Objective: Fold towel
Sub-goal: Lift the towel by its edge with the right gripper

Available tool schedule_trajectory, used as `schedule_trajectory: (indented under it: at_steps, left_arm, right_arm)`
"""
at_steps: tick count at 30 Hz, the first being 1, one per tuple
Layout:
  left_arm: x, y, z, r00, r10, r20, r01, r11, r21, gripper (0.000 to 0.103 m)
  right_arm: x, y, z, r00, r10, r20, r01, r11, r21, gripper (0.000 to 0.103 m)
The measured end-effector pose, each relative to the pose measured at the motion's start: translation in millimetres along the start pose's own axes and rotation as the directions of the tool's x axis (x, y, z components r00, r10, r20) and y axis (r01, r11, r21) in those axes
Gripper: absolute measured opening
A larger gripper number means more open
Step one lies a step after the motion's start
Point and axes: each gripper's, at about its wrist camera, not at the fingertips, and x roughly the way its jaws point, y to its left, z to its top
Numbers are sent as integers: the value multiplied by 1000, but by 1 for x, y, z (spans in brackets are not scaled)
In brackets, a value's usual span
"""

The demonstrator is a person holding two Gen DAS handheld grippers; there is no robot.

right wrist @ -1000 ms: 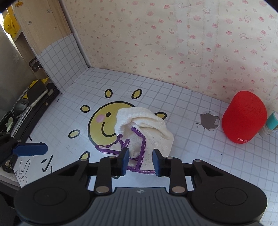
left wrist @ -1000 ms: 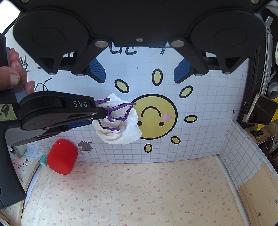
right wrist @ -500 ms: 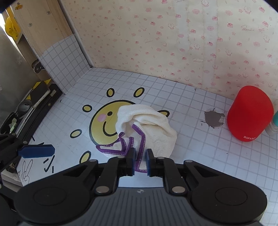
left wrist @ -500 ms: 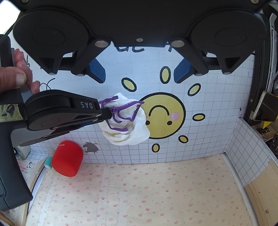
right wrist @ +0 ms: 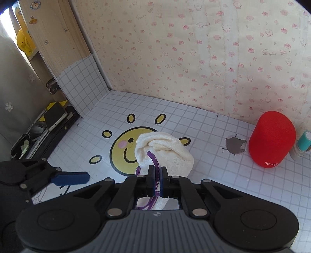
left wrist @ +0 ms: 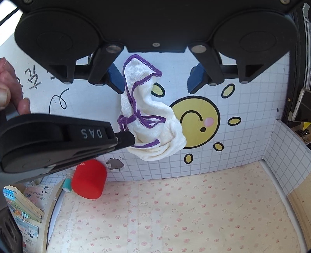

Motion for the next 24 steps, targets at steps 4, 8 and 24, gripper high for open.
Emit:
schedule_trajectory:
  at_steps: [4,8,24]
  left_arm:
    - [0,-4,-4,1000,-9,1,9,1000,14,61]
    - [-3,-5,-9,1000,-15,6,15,1000,15,61]
    - [-25,16,-18,996,-54,66,52,998,21,63]
  right_arm:
    - [-13,5,2,1000,6,19,-6,1000,-7,4]
    - [-24,15,2,999,18,33,-17,1000,-18,4]
    - [-54,55,9,994,29,110,-26,999,-26,4]
